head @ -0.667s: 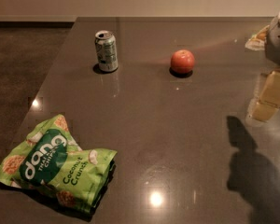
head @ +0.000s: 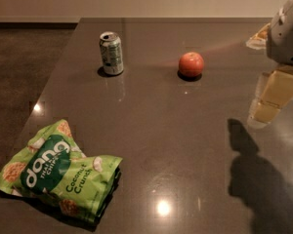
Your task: Move green rice chip bag near 7up can
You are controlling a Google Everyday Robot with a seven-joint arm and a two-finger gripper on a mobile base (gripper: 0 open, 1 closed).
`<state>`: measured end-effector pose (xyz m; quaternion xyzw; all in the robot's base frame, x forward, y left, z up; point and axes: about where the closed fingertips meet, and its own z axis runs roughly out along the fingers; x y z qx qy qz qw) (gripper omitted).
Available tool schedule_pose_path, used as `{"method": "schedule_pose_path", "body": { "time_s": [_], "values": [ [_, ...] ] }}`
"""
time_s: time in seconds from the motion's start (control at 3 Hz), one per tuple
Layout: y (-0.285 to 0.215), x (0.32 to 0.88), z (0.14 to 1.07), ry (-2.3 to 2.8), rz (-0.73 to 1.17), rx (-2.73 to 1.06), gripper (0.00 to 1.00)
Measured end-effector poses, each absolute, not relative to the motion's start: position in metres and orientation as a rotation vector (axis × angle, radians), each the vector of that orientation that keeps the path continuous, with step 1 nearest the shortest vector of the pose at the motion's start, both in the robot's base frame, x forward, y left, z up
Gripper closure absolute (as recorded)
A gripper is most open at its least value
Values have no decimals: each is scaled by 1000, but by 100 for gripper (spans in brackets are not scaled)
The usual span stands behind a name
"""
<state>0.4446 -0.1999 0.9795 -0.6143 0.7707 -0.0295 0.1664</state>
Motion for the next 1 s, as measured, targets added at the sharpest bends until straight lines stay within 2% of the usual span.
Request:
{"method": "schedule_pose_path", "body": {
  "time_s": [1.0],
  "values": [
    [-92,443,960,2071,76,-1806,0]
  ]
}}
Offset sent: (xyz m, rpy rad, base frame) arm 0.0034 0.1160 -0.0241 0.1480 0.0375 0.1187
